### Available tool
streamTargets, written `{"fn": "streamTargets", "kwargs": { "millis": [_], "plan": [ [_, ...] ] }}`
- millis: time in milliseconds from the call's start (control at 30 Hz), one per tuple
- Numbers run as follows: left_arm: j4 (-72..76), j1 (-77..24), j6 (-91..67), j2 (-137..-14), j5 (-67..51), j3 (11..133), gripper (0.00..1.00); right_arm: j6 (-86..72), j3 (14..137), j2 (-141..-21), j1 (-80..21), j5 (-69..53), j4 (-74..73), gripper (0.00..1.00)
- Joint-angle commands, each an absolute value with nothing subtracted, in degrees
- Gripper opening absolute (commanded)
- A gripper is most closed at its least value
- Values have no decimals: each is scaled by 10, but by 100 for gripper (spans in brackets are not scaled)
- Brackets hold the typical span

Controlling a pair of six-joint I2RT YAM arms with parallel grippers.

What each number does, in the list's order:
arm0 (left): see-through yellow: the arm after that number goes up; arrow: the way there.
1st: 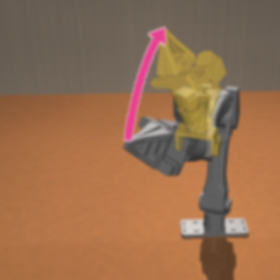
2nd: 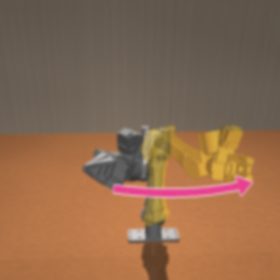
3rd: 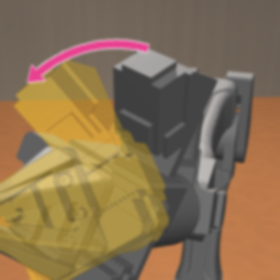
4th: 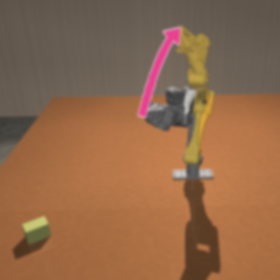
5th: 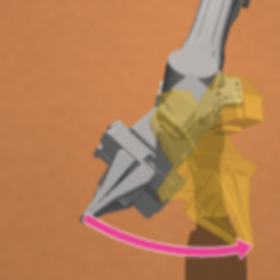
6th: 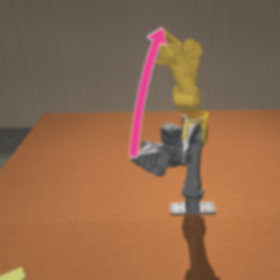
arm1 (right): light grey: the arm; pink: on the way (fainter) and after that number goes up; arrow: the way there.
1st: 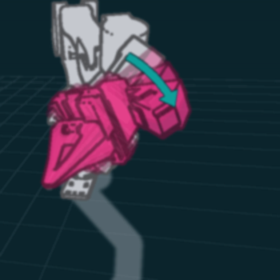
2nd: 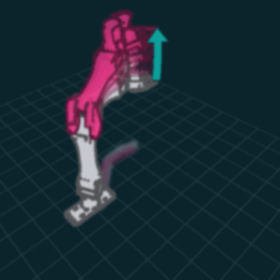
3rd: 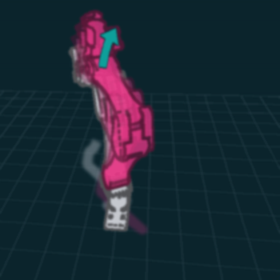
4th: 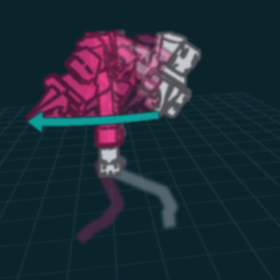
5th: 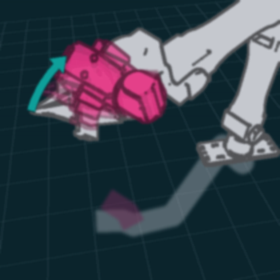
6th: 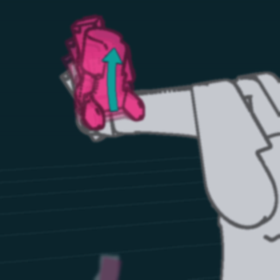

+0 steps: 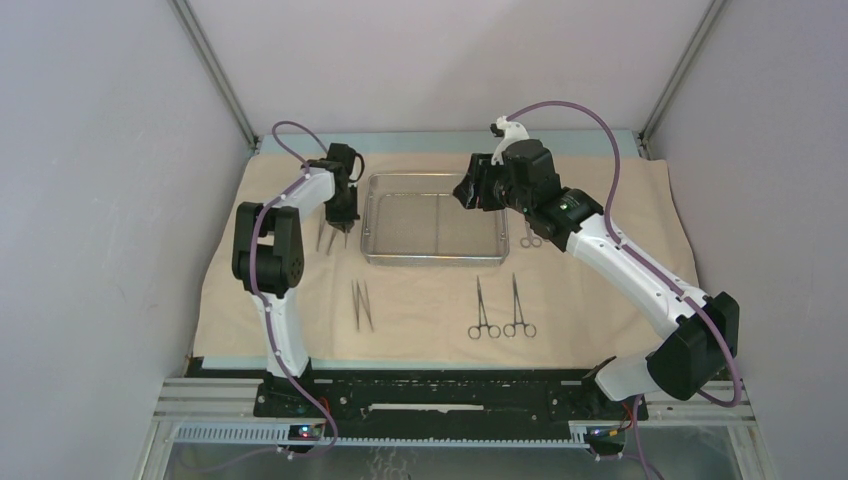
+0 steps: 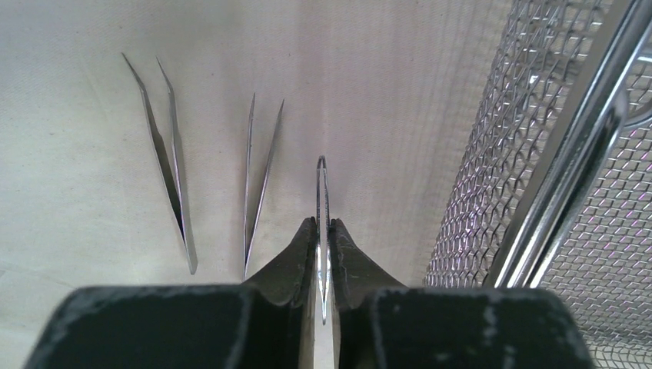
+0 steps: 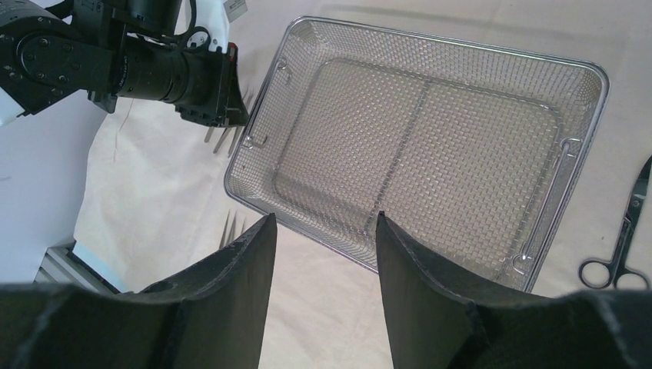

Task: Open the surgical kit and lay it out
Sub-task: Place the medical item in the surgical kit.

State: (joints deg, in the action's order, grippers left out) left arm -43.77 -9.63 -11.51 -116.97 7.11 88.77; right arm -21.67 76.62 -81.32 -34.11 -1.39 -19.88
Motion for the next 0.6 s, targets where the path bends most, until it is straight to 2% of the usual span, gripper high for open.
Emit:
{"fn": "streamTargets", "kwargs": {
  "millis": [0, 300, 567],
  "plan": [
    [-448, -99, -104, -1171, 69, 892, 12, -229, 769, -811, -339, -18, -178, 58],
    [-450, -99, -102, -1172, 66, 893, 18, -228, 769, -811, -339, -18, -178, 58],
    [-451, -99, -102, -1172, 67, 894, 19, -228, 769, -811, -339, -19, -178, 58]
  ]
}}
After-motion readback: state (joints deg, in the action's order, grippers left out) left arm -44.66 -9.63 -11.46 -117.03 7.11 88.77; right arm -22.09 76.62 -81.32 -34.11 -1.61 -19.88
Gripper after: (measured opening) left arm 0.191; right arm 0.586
